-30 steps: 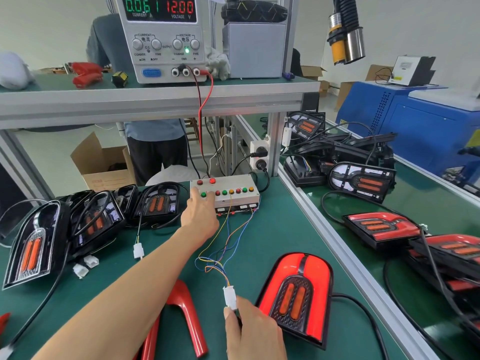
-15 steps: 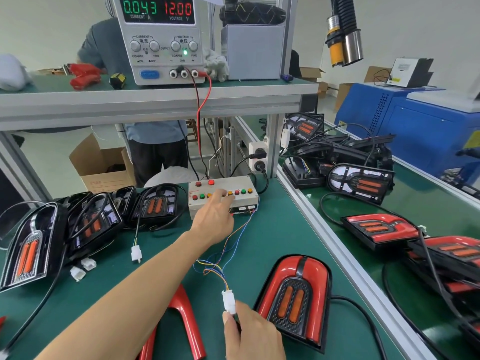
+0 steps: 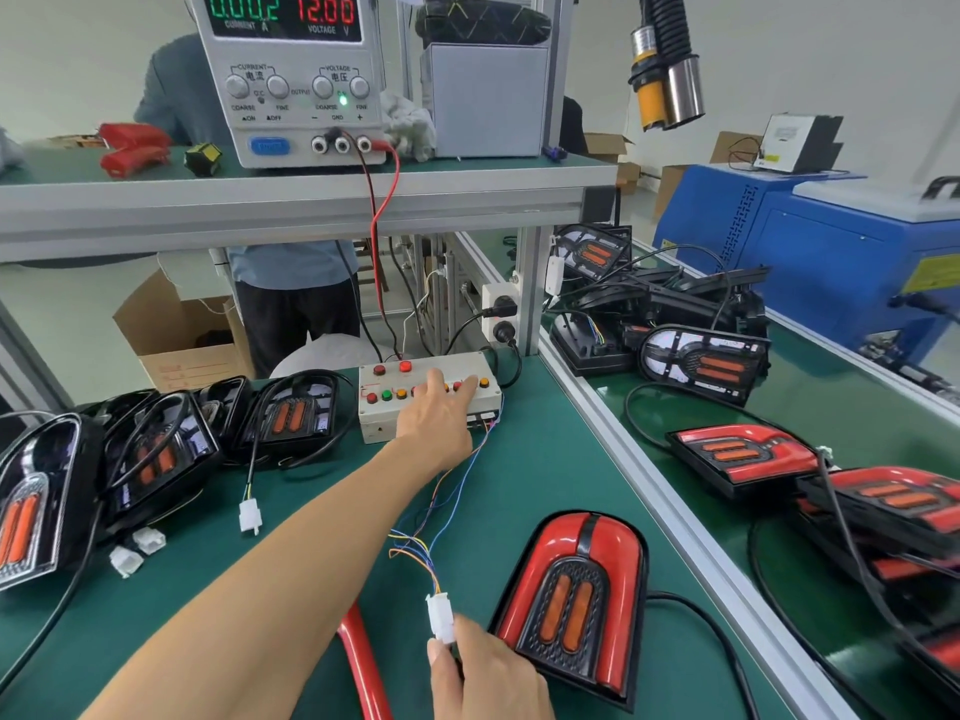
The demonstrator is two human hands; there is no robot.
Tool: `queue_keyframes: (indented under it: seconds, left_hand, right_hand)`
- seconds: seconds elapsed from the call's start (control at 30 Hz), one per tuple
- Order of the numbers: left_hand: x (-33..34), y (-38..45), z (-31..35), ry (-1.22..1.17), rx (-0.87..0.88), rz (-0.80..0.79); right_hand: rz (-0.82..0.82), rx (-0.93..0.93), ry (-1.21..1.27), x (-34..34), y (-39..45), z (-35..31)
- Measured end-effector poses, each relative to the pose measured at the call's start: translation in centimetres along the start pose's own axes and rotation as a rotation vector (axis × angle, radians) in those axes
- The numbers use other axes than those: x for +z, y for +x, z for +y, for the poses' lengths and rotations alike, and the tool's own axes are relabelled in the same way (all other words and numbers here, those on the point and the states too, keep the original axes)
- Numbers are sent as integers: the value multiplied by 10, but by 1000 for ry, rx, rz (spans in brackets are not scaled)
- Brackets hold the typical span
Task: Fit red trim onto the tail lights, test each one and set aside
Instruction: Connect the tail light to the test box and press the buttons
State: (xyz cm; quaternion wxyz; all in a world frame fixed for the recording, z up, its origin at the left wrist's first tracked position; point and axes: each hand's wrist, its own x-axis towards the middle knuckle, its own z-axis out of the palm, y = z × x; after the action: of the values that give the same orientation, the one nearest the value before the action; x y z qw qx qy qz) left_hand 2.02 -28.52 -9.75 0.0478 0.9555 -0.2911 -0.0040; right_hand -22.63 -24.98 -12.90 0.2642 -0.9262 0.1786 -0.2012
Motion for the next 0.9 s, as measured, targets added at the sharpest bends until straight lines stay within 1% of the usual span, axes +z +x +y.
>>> queue_keyframes:
  seconds: [0.13,0.33,0.4,0.47,0.57,0.63,0.67,0.73,0.83,0.9]
  left_hand:
    - [-3,4,4,24,-29,-32]
    - [-7,8,7,-37,-82,-79]
    - [-7,8,8,-47,-82,-85]
    - [-7,6,7,-44,-75,-85]
    - [-5,5,5,-57,-66,-83]
    - [-6,5,5,-63,-73,-86]
    - [-6,6,5,-64,-77,-91]
    - [-7,6,6,-70,-86,-101]
    - [-7,6,6,-76,-82,-98]
    - [-6,6,5,-77,-76,-90]
  right_hand:
    - [35,-14,14,-2,0,2]
    - [51,34,20,-6,0,-3]
    - [82,39,8,-4,-1,-2]
    - [62,45,31,-7,0,-5]
    - [-27,27,-14,-8,2,-10]
    - [2,41,-9,-9,2,-12]
    - [-26,69,4,-7,2,-11]
    - [-30,54,-7,-7,1,-8]
    - [100,41,-76,-4,-1,-1]
    - [96,31,-20,0,-4,-3]
